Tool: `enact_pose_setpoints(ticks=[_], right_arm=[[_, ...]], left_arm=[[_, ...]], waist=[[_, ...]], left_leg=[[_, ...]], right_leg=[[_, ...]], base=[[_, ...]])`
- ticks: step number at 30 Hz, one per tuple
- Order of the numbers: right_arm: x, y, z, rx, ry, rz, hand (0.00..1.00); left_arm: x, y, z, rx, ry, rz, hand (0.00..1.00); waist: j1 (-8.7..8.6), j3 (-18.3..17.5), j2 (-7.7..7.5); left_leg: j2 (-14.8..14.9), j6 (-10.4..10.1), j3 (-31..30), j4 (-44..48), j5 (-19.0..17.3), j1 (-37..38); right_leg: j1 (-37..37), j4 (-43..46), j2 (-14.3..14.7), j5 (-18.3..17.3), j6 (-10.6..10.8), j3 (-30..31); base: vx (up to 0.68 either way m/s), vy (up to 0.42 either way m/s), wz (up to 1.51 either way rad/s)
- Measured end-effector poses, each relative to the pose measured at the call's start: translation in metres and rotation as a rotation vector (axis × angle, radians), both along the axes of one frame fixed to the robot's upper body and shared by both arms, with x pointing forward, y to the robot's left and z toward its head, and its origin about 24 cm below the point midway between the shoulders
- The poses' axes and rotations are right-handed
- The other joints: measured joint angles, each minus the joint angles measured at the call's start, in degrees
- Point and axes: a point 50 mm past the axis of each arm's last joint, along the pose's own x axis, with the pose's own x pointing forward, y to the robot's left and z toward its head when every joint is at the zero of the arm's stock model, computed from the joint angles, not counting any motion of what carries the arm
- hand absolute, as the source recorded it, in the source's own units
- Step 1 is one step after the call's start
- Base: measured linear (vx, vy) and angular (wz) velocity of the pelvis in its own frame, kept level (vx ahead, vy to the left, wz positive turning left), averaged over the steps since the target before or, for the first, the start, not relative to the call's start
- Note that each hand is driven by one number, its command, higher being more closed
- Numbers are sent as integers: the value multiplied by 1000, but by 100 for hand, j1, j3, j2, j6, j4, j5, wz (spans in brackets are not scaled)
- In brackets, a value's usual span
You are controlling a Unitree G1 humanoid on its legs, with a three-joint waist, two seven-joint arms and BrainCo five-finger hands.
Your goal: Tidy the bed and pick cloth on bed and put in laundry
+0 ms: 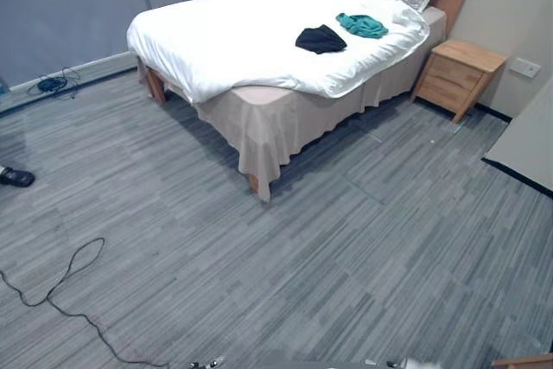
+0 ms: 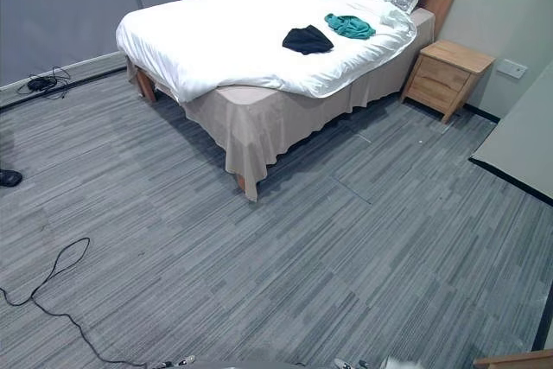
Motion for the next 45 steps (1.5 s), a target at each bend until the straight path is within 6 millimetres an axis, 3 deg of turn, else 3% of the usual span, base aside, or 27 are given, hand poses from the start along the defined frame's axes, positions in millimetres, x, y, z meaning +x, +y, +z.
enact_pose_setpoints(ticks=[25,29,32,33,34,35,36,37,38,40,41,43,45], right_arm=[[-2,0,0,-2,-4,0,0],[-2,-1,0,-3,-5,2,0],[7,1,1,-1,-29,5,0],[10,3,1,5,-38,2,0],[14,0,3,-2,-54,-1,0],[26,0,5,2,-90,-4,0],[30,3,6,15,-105,-22,0],[28,3,5,18,-99,-30,0],[22,4,3,21,-79,-40,0],[20,3,3,21,-68,-52,0],[24,2,3,19,-79,-56,0],[22,3,3,25,-78,-70,0],[13,7,1,48,-58,-113,0]], left_arm=[[0,-1,-1,-2,3,-29,0],[1,-1,-1,-11,-1,-32,0],[5,1,0,-6,-10,-36,0],[11,7,2,9,-18,-40,0],[12,6,2,5,-24,-41,0],[13,8,2,12,-15,-39,0],[15,10,3,17,-10,-38,0],[15,11,3,17,-10,-37,0],[14,10,2,17,-9,-32,0],[15,10,2,17,-11,-31,0],[17,10,3,14,-15,-34,0],[19,11,3,18,-15,-36,0],[21,15,4,28,-6,-32,0]], waist=[[14,4,15],[8,105,21],[8,115,-52],[-42,183,-199],[-70,246,-123],[-52,417,-165],[-122,598,-170],[-130,649,-193],[-125,688,-172],[-115,690,-158],[-113,710,-110],[-113,725,-140],[-136,829,-242]], left_leg=[[61,-20,269,-108,14,89],[78,-19,297,51,-155,61],[-36,72,388,376,-414,-307],[-89,304,443,987,-608,-497],[-45,318,419,1312,-875,-654],[-118,263,431,1497,-1126,-707],[-112,375,391,1599,-1173,-573],[-85,382,358,1603,-1173,-478],[14,347,324,1598,-1211,-366],[216,230,259,1595,-1324,-260],[470,48,257,1591,-1440,-243],[547,-82,259,1611,-1540,-220],[585,-317,267,1666,-1862,39]], right_leg=[[8,-99,51,85,-29,77],[-89,87,55,-40,-32,177],[-925,1414,-127,-761,110,136],[-1294,2069,-329,-1007,376,40],[-1510,2530,-377,-1157,656,-10],[-2038,3739,-584,-1244,721,44],[-2396,4664,-716,-1220,583,-39],[-2483,4909,-751,-1263,515,-54],[-2519,4874,-787,-1302,473,-128],[-2492,3874,-725,-1246,446,-162],[-2469,1936,-526,-606,412,-166],[-2488,908,-521,-141,549,-169],[-2649,627,-796,-52,638,-148]], base=[[-9,-7,-5],[-99,-8,-10],[-107,13,-11],[56,32,-7],[29,31,-13],[18,-15,8],[22,-3,15],[126,-17,36],[162,-29,25],[227,-86,10],[395,-169,-11],[376,-190,-12],[440,-309,2]])
